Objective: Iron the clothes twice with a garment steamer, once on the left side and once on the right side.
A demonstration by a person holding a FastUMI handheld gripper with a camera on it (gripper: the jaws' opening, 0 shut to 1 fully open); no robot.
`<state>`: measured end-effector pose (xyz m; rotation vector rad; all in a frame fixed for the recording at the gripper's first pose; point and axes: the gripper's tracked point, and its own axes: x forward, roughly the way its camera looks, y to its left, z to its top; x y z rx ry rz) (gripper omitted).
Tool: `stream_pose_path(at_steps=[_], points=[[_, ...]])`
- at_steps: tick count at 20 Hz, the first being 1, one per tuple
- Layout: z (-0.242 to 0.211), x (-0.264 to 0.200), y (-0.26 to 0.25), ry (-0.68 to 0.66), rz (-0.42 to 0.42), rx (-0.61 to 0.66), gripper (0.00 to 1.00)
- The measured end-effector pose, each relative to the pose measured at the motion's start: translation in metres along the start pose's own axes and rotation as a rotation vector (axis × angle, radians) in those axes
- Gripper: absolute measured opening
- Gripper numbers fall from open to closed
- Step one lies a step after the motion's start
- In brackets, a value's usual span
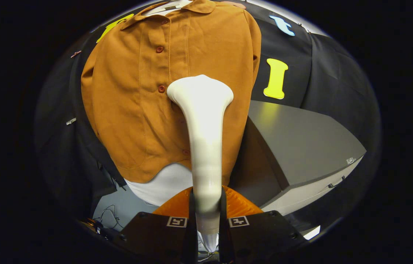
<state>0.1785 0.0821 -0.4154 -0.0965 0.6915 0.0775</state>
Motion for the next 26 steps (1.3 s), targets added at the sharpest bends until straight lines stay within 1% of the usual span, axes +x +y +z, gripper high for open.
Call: stream_pose_path(at_steps=[4,7,10,14,20,23,26], points=[[0.004,-0.024,0.002,-0.053,0.012,0.022,0.26],[0.019,-0.051,-0.003,-0.116,-0.006,0.041,0.26],[0.043,-0.081,-0.006,-0.185,-0.021,0.057,0.26],[0.089,-0.123,-0.005,-0.296,-0.038,0.062,0.26],[0.151,-0.178,0.027,-0.456,-0.036,0.030,0.26],[0.173,-0.191,0.051,-0.511,-0.022,0.013,0.26],[0.189,-0.195,0.077,-0.549,-0.013,-0.011,0.26]])
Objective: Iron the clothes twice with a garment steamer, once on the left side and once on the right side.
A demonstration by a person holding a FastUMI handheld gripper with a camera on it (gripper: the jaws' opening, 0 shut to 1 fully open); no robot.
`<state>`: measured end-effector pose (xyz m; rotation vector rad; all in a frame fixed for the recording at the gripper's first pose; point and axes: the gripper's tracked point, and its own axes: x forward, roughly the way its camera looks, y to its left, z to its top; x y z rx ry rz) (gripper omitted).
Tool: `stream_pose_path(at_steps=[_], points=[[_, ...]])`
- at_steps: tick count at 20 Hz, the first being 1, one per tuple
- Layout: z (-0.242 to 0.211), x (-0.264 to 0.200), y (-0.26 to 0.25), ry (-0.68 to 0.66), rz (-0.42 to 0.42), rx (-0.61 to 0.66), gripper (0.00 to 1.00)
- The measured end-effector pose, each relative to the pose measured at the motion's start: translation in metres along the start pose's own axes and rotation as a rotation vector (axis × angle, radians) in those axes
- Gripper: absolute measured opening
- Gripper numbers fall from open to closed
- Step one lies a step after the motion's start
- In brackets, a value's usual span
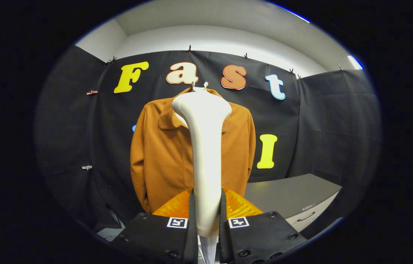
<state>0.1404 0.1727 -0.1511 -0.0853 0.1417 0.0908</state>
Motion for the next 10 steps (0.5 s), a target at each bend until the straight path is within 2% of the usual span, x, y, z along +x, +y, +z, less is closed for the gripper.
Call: stream_pose_path(at_steps=[3,10], points=[[0.004,0.012,0.027,-0.024,0.014,-0.033,0.26],[-0.018,0.044,0.065,-0.024,0.023,-0.090,0.26]])
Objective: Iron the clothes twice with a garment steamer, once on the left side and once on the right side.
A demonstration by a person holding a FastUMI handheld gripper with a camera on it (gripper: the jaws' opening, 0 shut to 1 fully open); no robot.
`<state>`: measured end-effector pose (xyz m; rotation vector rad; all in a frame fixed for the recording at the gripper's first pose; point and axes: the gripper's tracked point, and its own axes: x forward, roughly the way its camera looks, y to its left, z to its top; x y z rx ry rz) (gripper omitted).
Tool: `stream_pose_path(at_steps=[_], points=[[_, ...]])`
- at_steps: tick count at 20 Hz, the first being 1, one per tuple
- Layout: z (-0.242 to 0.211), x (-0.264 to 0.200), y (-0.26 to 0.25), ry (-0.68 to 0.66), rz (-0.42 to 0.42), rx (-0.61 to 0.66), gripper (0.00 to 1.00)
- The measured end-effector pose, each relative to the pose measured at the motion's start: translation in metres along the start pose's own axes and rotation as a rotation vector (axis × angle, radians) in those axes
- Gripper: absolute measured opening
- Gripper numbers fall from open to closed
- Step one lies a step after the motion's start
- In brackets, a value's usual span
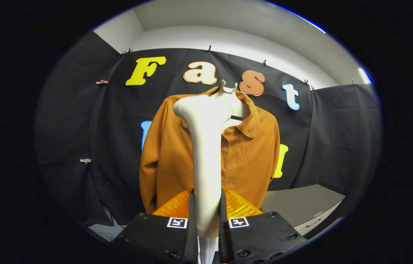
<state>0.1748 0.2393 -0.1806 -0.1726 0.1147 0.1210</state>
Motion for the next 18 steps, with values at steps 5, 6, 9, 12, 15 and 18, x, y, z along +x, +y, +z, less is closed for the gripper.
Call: stream_pose_path(at_steps=[5,6,9,12,15,18], points=[[-0.021,0.027,0.011,0.020,-0.016,-0.035,0.26],[-0.026,0.032,0.012,0.025,-0.019,-0.037,0.26],[-0.036,0.047,0.013,0.036,-0.027,-0.045,0.26],[-0.049,0.058,0.018,0.054,-0.024,-0.050,0.26],[-0.063,0.065,0.020,0.078,-0.028,-0.047,0.26],[-0.078,0.070,0.021,0.100,-0.029,-0.054,0.26]])
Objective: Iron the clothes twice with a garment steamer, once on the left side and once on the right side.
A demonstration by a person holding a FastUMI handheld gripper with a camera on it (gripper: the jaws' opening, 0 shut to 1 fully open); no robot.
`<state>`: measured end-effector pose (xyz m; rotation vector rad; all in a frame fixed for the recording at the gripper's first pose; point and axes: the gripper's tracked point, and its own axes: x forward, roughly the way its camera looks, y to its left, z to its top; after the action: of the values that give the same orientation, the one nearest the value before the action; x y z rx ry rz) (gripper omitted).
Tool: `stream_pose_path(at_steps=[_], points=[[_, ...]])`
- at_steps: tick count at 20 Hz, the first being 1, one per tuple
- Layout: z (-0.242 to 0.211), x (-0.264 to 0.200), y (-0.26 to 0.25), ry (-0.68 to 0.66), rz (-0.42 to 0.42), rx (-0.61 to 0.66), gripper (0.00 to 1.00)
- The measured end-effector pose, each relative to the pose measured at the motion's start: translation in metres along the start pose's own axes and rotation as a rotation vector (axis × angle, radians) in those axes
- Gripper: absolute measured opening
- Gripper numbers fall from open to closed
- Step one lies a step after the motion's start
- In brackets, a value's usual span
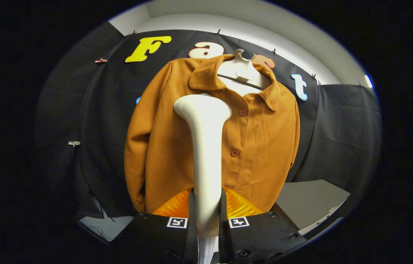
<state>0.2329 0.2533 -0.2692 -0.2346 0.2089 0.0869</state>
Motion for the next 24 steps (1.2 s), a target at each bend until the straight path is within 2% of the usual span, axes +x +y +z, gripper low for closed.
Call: stream_pose_path(at_steps=[11,24], points=[[-0.068,0.007,0.007,0.131,0.035,0.023,0.26],[-0.154,-0.016,0.008,0.325,0.082,0.006,0.26]])
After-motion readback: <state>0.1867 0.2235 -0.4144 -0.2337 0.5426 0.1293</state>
